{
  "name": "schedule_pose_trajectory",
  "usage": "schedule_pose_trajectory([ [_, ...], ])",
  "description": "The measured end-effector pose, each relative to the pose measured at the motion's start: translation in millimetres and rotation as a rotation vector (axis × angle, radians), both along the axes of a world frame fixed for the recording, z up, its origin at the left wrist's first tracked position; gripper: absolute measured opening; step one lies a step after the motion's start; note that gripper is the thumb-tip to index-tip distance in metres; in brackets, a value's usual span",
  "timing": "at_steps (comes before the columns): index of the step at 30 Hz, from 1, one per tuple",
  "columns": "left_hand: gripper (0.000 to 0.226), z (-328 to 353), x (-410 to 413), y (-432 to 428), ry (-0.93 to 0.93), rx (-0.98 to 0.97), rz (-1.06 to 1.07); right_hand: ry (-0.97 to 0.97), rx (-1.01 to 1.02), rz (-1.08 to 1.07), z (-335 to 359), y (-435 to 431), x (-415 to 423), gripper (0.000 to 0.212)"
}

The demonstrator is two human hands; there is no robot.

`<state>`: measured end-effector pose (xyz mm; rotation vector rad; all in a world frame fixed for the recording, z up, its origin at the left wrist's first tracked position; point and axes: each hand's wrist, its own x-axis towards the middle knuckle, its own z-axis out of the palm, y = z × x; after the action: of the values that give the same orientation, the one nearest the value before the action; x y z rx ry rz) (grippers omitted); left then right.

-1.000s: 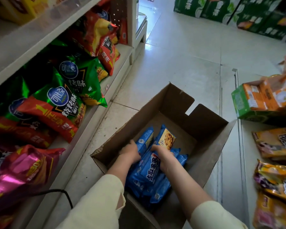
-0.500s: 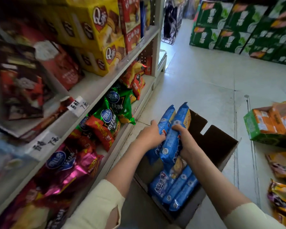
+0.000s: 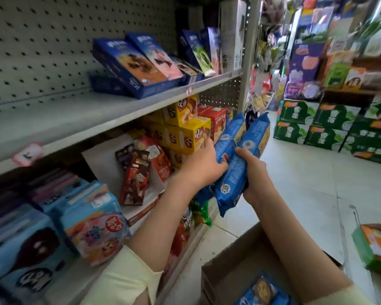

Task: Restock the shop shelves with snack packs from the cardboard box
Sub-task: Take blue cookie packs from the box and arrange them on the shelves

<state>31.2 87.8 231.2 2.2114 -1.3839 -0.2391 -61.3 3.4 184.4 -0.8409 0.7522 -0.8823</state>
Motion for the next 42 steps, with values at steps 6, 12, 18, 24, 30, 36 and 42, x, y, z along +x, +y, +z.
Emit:
schedule_pose_trajectory([
  [6, 0.064, 76.9, 16.7, 49.5, -0.132, -0.082, 0.102, -0.178, -0.145, 0.131, 69.9, 29.8, 43.5, 0.067],
  [12, 0.105, 142.1, 22.7, 98.3, -0.380, -0.114, 0.160, -0.330, -0.213, 0.221, 139.8, 68.7, 69.3, 0.071],
  [18, 0.112, 172.9, 20.9, 139.6, -0.637, -0.157, 0.265, -0.447, -0.255, 0.381, 181.2, 116.7, 77.7, 0.040],
  [24, 0.110, 186.5, 35.9, 177.6, -0.782, -0.113, 0.452, -0.477, -0.251, 0.593, 204.4, 163.7, 101.3, 0.015],
  [30, 0.107, 204.9, 59.9, 229.5, -0.787, 0.056, 0.661, -0.491, -0.173, 0.890, 218.5, 211.9, 140.8, 0.027],
  [36, 0.108, 219.1, 84.0, 291.8, -0.589, 0.259, 0.770, -0.247, -0.225, 1.190, 221.8, 245.6, 181.4, 0.040],
  [42, 0.114, 211.6, 113.4, 333.5, -0.239, 0.374, 0.821, -0.040, -0.436, 1.224, 232.3, 263.2, 209.3, 0.035],
])
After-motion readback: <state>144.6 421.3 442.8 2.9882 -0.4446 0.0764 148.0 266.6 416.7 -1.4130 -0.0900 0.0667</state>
